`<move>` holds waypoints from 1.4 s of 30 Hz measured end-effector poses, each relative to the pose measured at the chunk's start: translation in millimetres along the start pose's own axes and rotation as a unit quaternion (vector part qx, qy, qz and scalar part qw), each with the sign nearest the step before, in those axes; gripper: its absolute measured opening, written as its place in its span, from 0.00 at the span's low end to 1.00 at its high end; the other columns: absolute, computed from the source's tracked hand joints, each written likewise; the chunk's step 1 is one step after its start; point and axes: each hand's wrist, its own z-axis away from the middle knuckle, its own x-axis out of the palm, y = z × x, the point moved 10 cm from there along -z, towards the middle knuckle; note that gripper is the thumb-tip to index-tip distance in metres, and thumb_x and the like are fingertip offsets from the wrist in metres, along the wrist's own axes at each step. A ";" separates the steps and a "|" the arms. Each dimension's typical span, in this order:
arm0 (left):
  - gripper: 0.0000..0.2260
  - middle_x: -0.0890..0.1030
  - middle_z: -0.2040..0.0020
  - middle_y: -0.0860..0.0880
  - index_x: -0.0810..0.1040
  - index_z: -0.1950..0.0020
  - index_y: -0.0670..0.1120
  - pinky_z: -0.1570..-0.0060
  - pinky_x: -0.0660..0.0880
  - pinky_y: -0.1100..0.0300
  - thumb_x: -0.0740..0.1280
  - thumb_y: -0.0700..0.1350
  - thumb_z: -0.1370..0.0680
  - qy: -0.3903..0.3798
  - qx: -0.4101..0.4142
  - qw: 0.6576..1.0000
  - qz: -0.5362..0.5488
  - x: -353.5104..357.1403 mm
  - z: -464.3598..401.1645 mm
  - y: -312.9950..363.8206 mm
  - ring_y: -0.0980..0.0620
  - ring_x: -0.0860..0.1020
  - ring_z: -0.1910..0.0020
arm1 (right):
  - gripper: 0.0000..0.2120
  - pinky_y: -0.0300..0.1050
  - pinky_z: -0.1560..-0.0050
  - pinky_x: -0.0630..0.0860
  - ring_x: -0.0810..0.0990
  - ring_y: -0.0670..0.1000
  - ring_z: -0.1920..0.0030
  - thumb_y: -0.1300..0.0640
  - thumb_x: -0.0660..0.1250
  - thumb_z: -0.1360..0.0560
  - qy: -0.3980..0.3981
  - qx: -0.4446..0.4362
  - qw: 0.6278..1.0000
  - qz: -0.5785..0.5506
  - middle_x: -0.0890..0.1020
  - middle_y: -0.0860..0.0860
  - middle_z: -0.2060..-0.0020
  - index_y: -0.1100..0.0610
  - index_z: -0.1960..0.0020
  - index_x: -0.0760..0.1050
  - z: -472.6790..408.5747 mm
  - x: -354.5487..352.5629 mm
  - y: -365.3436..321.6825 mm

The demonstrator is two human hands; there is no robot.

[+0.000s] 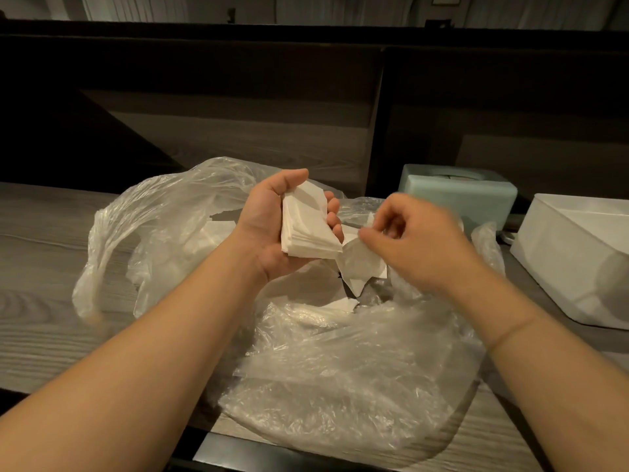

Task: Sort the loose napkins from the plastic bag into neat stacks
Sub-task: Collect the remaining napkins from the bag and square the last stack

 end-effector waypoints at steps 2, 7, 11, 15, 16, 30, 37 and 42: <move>0.21 0.78 0.53 0.44 0.75 0.39 0.40 0.53 0.74 0.55 0.68 0.51 0.28 0.000 0.002 1.000 -0.001 -0.9 -0.6 0.8 0.48 0.75 0.60 | 0.12 0.46 0.59 0.79 0.79 0.46 0.59 0.43 0.76 0.29 -0.084 -0.002 0.996 0.033 0.79 0.44 0.59 0.47 0.57 0.76 6.7 20.3 -5.1; 0.21 0.78 0.52 0.44 0.76 0.39 0.40 0.53 0.75 0.55 0.69 0.51 0.28 0.008 0.003 1.000 -0.013 -2.9 -0.6 1.1 0.49 0.76 0.60 | 0.28 0.47 0.52 0.75 0.71 0.44 0.55 0.29 0.75 0.39 -0.141 0.004 0.979 0.145 0.72 0.41 0.53 0.43 0.54 0.67 15.4 45.4 -6.6; 0.21 0.78 0.53 0.44 0.76 0.40 0.40 0.53 0.74 0.55 0.68 0.51 0.28 0.012 0.004 1.000 -0.004 -2.7 -1.1 -0.1 0.49 0.76 0.60 | 0.13 0.51 0.46 0.73 0.73 0.48 0.50 0.40 0.73 0.30 -0.136 -0.022 0.968 0.208 0.72 0.42 0.53 0.43 0.55 0.71 13.4 51.6 -8.3; 0.23 0.78 0.50 0.44 0.77 0.40 0.40 0.51 0.75 0.55 0.72 0.51 0.30 0.020 0.009 1.000 -0.016 -4.3 -0.5 0.9 0.49 0.76 0.59 | 0.05 0.45 0.53 0.78 0.79 0.45 0.58 0.49 0.69 0.23 -0.118 -0.008 0.988 0.096 0.79 0.43 0.59 0.45 0.57 0.75 9.6 40.7 -2.2; 0.23 0.78 0.50 0.44 0.77 0.40 0.40 0.51 0.75 0.55 0.73 0.51 0.31 0.015 0.010 1.000 -0.023 -3.1 0.1 0.8 0.49 0.76 0.59 | 0.04 0.40 0.61 0.77 0.80 0.43 0.63 0.51 0.70 0.23 -0.119 0.014 0.992 0.047 0.81 0.43 0.62 0.46 0.57 0.77 8.4 35.4 0.7; 0.17 0.85 0.52 0.42 0.88 0.51 0.42 0.51 0.82 0.51 0.68 0.55 0.25 -0.027 -0.034 0.975 -0.216 12.4 9.3 -18.2 0.44 0.84 0.56 | 0.06 0.52 0.53 0.73 0.78 0.54 0.57 0.58 0.69 0.21 -0.103 0.072 0.928 -0.351 0.85 0.54 0.57 0.57 0.52 0.84 5.3 20.5 -5.0; 0.31 0.83 0.45 0.37 0.83 0.36 0.46 0.43 0.80 0.44 0.65 0.68 0.26 -0.075 -0.082 0.966 -0.233 18.8 7.6 -33.4 0.39 0.82 0.50 | 0.07 0.43 0.76 0.73 0.71 0.51 0.74 0.54 0.68 0.19 -0.038 0.153 0.904 -0.397 0.86 0.55 0.60 0.57 0.49 0.82 16.4 32.1 3.7; 0.33 0.81 0.48 0.40 0.76 0.30 0.40 0.48 0.80 0.49 0.75 0.57 0.28 -0.070 -0.058 0.976 -0.199 16.0 7.4 -26.0 0.44 0.81 0.55 | 0.06 0.42 0.67 0.79 0.78 0.46 0.70 0.53 0.64 0.17 0.027 0.160 0.909 -0.384 0.81 0.55 0.60 0.49 0.41 0.78 12.8 23.9 9.8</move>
